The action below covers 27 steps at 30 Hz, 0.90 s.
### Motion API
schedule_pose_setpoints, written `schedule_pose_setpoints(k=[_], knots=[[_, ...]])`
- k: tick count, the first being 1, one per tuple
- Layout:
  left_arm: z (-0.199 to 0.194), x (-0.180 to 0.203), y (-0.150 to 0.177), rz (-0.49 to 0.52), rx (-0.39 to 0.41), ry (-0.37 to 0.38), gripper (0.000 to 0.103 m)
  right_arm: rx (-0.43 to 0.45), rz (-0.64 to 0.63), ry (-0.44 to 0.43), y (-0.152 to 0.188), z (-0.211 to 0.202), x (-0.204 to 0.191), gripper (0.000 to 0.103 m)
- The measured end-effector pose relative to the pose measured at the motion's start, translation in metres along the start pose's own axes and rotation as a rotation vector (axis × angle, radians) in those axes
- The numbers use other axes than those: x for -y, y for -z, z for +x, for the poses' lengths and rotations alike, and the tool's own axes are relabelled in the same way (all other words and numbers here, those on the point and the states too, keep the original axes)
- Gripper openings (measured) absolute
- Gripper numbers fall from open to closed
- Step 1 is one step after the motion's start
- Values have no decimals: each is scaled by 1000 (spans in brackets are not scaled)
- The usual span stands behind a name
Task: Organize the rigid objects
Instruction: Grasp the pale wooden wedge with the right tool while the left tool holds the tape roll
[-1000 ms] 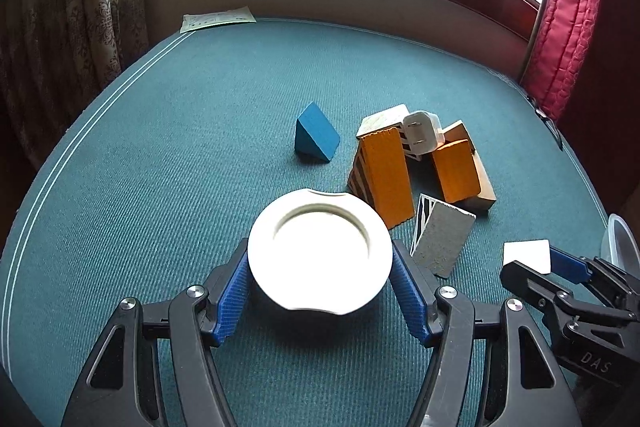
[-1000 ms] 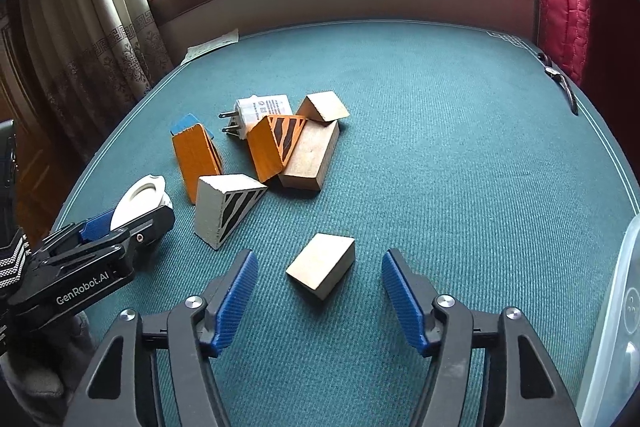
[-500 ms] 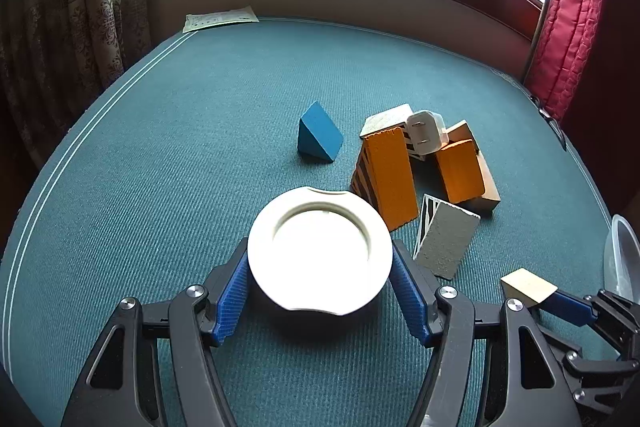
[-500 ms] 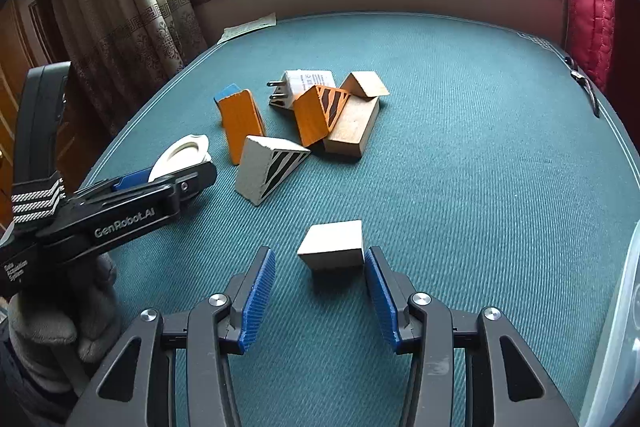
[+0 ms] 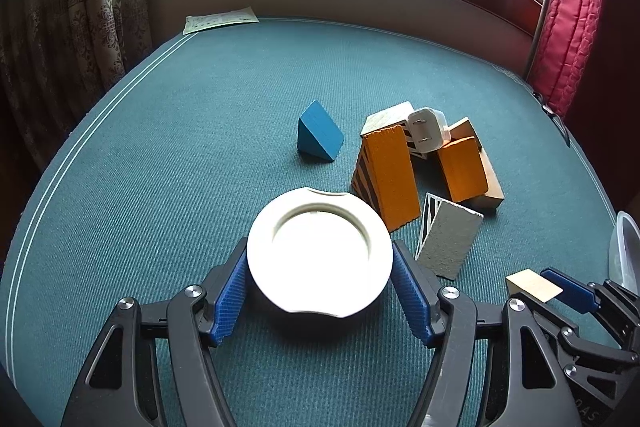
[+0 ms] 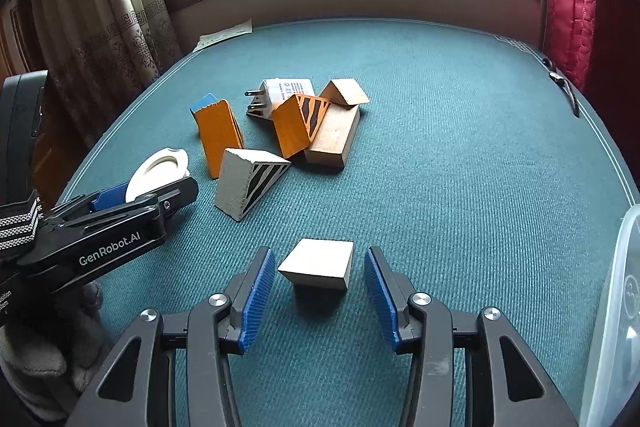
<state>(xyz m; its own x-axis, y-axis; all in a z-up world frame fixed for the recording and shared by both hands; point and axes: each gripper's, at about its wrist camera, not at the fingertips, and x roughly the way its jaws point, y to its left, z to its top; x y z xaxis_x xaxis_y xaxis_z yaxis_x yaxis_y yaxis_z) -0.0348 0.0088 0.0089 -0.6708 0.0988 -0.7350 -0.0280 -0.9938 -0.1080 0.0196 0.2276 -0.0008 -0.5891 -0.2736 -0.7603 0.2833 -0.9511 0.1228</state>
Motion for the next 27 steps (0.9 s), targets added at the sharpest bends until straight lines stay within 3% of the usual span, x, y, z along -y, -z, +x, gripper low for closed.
schedule_pose_setpoints(k=[7, 27], knots=[[0, 1, -1, 2, -1, -3, 69, 7, 4, 33, 4, -2, -1, 33], [-10, 0, 0, -7, 59, 3, 66, 74, 106, 38, 12, -40, 20, 33]])
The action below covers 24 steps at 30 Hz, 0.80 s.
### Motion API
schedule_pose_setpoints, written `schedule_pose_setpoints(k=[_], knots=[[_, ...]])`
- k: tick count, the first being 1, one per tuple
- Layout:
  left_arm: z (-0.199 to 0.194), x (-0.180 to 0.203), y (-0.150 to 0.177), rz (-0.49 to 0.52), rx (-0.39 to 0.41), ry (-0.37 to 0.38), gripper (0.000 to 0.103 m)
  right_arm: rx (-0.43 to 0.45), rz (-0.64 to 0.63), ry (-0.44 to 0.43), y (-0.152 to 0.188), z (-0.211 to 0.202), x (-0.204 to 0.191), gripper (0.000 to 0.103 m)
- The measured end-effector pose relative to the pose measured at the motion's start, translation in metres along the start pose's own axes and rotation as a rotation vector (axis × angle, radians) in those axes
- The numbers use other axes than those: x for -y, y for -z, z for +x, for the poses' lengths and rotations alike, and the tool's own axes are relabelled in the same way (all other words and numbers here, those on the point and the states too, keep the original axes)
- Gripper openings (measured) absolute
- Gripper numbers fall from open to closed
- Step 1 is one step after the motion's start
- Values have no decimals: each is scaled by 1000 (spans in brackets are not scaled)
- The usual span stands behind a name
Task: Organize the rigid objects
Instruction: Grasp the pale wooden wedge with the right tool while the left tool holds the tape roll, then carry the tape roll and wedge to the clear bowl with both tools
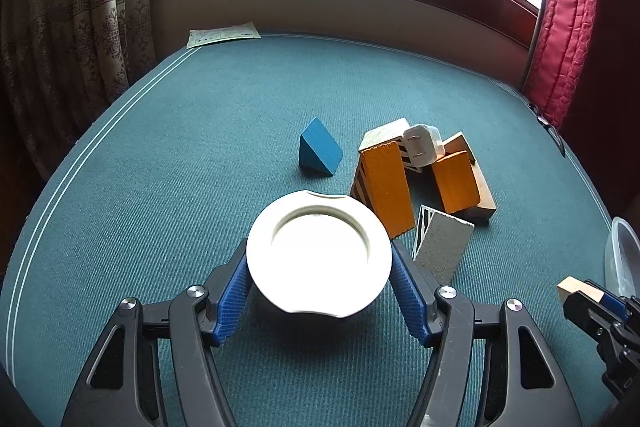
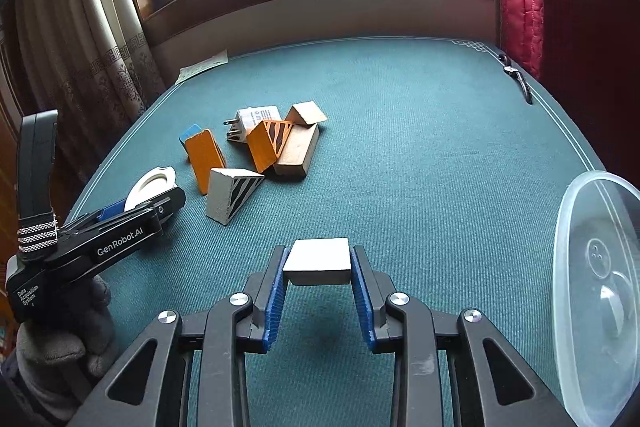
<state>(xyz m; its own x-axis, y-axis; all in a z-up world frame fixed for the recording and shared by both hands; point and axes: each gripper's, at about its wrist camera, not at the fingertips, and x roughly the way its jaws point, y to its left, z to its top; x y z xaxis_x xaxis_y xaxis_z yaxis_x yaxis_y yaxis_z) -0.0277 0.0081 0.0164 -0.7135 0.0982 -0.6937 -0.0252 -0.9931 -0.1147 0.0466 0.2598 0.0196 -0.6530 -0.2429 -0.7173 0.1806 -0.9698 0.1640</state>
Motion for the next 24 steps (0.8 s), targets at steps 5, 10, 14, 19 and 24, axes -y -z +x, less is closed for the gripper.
schedule_pose_setpoints(k=[5, 10, 14, 19, 24], knots=[[-1, 1, 0, 1, 5, 0, 66, 38, 50, 31, -1, -21, 18, 33], [-2, 1, 1, 3, 13, -3, 66, 82, 87, 89, 0, -47, 42, 33], [-5, 4, 0, 14, 23, -14, 66, 103, 121, 147, 4, -63, 66, 33], [-9, 9, 0, 28, 27, -22, 66, 109, 194, 225, 13, -75, 100, 33], [-16, 21, 0, 54, 35, -13, 66, 102, 268, 287, 25, -83, 134, 33]])
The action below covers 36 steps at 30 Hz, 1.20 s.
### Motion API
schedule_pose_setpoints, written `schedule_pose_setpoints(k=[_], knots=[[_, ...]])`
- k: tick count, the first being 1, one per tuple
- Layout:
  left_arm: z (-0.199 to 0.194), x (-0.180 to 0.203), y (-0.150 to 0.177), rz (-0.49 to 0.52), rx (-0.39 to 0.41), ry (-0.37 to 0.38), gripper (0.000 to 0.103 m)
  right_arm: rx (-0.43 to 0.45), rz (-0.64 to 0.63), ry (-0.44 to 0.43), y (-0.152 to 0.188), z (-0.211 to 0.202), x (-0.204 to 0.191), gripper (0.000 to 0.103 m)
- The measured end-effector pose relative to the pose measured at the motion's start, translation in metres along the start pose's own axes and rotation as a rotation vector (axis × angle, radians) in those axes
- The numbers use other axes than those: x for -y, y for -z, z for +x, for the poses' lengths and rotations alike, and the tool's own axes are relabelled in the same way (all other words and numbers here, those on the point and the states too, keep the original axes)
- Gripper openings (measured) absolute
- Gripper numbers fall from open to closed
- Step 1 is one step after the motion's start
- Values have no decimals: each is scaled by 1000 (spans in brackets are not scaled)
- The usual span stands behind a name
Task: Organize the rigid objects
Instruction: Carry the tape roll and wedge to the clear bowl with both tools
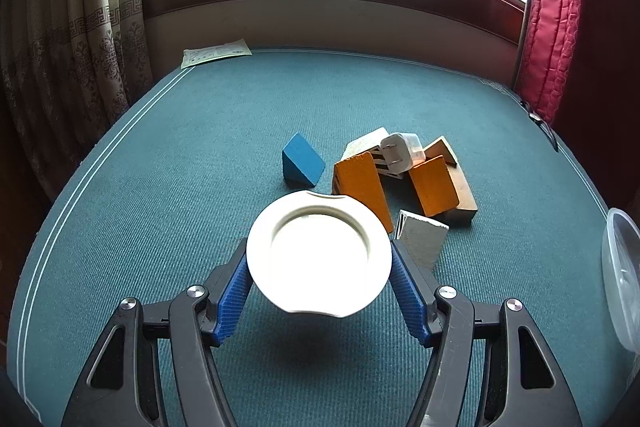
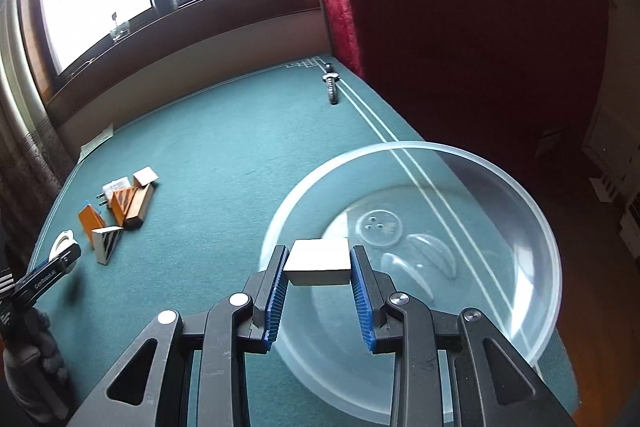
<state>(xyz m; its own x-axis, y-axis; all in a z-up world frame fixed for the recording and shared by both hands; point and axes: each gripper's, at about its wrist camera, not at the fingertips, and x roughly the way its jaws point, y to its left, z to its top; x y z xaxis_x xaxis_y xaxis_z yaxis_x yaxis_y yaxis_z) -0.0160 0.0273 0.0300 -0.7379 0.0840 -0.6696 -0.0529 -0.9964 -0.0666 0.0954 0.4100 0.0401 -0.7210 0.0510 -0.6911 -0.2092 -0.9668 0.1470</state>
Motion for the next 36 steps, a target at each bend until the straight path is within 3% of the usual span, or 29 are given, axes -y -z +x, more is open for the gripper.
schedule_pose_setpoints(k=[16, 24, 36], knots=[[-25, 81, -6, 151, 24, 113, 66, -27, 111, 105, 7, 0, 77, 33], [-36, 123, -7, 223, 30, 179, 66, -7, 149, 128, 9, -3, 97, 37], [-66, 214, -2, 363, -4, 380, 66, 29, 180, 127, 7, -7, 109, 37]])
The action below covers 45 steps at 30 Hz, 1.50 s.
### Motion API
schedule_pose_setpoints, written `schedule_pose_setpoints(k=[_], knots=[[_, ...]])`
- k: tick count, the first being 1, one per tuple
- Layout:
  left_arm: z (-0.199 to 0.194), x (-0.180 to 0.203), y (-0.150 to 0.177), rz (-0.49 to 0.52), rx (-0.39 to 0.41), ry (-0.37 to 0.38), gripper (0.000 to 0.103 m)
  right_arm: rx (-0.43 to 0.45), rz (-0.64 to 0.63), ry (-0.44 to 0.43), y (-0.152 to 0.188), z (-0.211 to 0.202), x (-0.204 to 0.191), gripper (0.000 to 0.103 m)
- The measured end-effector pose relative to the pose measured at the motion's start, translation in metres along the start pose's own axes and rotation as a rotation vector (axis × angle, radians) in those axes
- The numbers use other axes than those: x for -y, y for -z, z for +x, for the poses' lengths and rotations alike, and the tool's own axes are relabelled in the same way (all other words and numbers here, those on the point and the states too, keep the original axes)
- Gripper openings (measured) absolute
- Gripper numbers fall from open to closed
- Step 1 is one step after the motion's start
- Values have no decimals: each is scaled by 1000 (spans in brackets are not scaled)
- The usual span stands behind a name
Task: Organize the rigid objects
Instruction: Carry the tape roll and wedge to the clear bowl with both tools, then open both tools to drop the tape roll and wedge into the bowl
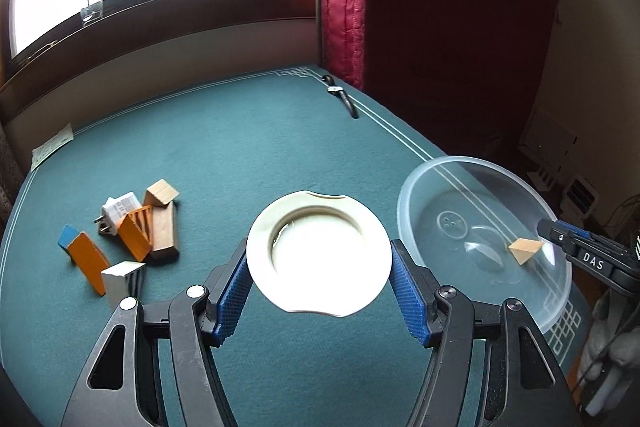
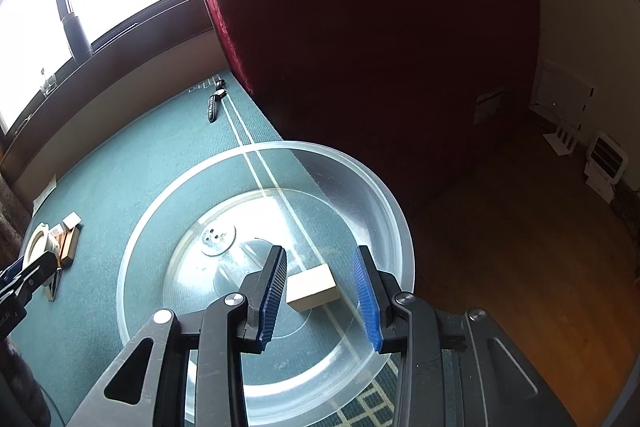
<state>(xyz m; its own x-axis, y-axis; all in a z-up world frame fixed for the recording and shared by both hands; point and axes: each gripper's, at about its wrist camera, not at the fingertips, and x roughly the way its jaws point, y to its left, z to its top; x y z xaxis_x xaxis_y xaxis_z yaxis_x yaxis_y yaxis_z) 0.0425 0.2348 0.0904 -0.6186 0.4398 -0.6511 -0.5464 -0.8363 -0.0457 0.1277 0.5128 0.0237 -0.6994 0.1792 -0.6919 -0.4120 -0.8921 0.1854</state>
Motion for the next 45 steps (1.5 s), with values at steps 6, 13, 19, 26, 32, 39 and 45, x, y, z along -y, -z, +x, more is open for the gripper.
schedule_pose_setpoints(k=[6, 13, 19, 26, 32, 39, 45], knots=[[8, 33, -4, 53, -31, 98, 66, 20, 3, -2, -3, -2, 0, 40], [10, 62, -7, 118, -25, 151, 66, 33, 3, 1, -3, -5, -2, 42], [16, 69, -7, 126, -48, 196, 70, 33, 0, 4, -2, -6, -3, 43], [15, 59, -4, 102, -42, 175, 80, 53, 4, 31, -1, -9, -3, 73], [13, 51, -2, 90, -38, 144, 80, 67, -4, 36, -1, -11, -7, 81], [10, 40, 2, 81, -30, 105, 85, 60, -31, 32, 2, -10, -15, 88], [8, 25, 4, 53, -32, 80, 86, 56, -43, 30, 4, -10, -23, 94]])
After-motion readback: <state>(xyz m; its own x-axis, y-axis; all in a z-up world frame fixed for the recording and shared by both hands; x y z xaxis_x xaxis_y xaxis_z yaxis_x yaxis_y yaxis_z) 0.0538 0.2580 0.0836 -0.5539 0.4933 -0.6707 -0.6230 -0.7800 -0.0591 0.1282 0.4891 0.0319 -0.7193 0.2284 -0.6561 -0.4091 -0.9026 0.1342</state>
